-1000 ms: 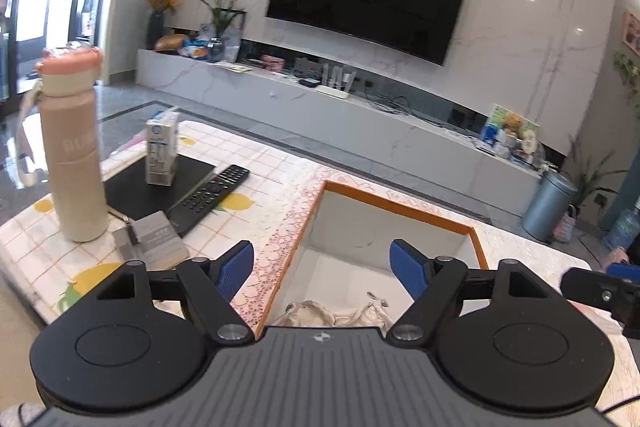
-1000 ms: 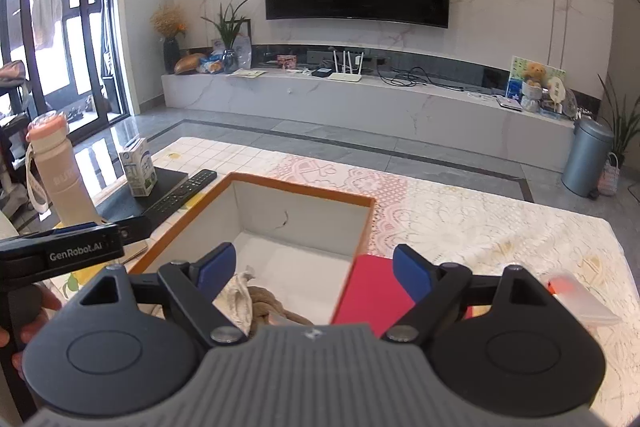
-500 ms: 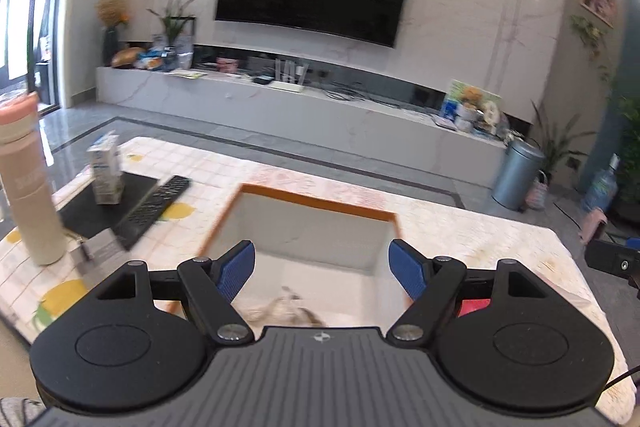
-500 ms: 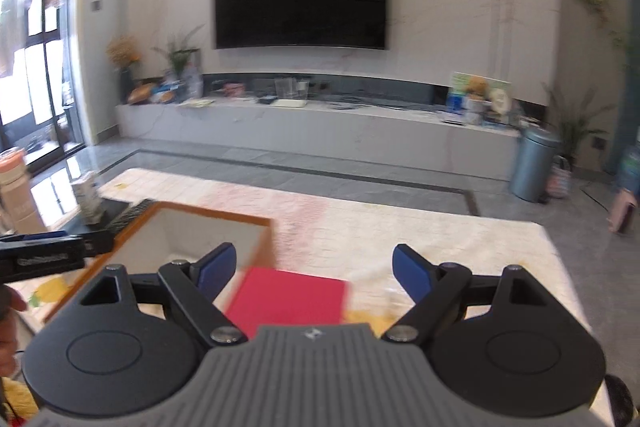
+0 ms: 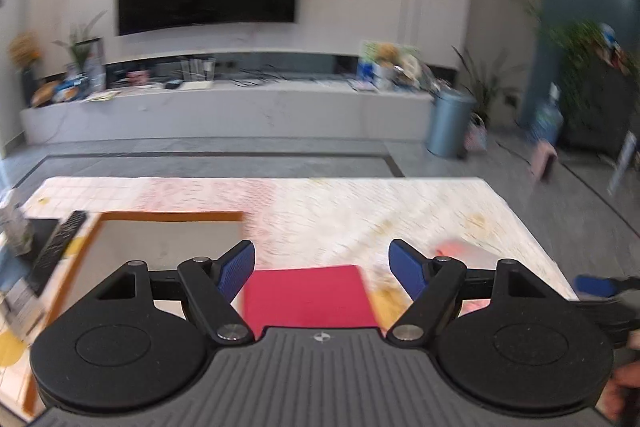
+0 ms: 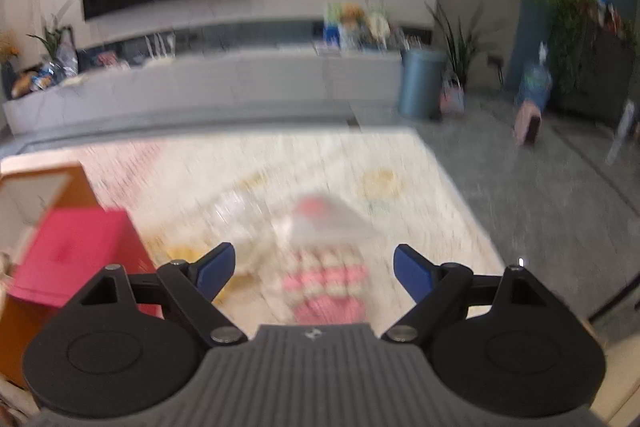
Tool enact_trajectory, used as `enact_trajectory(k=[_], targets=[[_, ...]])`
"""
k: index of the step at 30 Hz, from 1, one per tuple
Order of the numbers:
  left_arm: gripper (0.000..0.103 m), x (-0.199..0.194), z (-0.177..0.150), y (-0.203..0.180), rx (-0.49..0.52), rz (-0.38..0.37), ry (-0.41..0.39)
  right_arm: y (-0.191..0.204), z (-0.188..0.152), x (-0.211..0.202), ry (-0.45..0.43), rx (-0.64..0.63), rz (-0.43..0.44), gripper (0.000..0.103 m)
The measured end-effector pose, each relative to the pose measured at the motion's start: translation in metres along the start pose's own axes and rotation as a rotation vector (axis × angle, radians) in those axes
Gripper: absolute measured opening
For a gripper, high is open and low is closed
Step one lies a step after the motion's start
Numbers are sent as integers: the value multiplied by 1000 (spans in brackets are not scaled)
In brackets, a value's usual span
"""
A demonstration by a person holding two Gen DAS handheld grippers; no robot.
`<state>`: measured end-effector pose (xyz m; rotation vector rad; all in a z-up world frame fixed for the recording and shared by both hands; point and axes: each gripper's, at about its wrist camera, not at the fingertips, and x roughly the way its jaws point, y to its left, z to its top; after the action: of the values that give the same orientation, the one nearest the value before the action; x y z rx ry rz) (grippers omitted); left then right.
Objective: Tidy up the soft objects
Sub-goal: 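Move both open grippers back over the remaining items on the table, then grasp the clear plastic bag with the left gripper while the right grasps the pink crochet cup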
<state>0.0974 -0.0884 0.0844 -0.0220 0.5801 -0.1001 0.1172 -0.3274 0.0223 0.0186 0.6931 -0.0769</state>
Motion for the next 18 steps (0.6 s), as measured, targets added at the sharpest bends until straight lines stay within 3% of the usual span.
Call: enact_trajectory(k=[3,6,8,12,15,18], targets=[[90,21,1,-24,47,-54,53,-14,-12,33,59,47,35,85],[90,55,4,-45,54,-100,158,-24,-15,68,108,102,46,85],[90,86,7,-53,18,-137,268,-27,-17,87,141,131,27,83],[90,139,6,-68,-93,-210,457,-28,-20,110,177,144,77,82],[90,175,6,-85,-37,-158,499,-27,-22,122,193,117,50,82],[90,211,2,-96,-11,-65,537,-35,-29,134,217,167,102,83]])
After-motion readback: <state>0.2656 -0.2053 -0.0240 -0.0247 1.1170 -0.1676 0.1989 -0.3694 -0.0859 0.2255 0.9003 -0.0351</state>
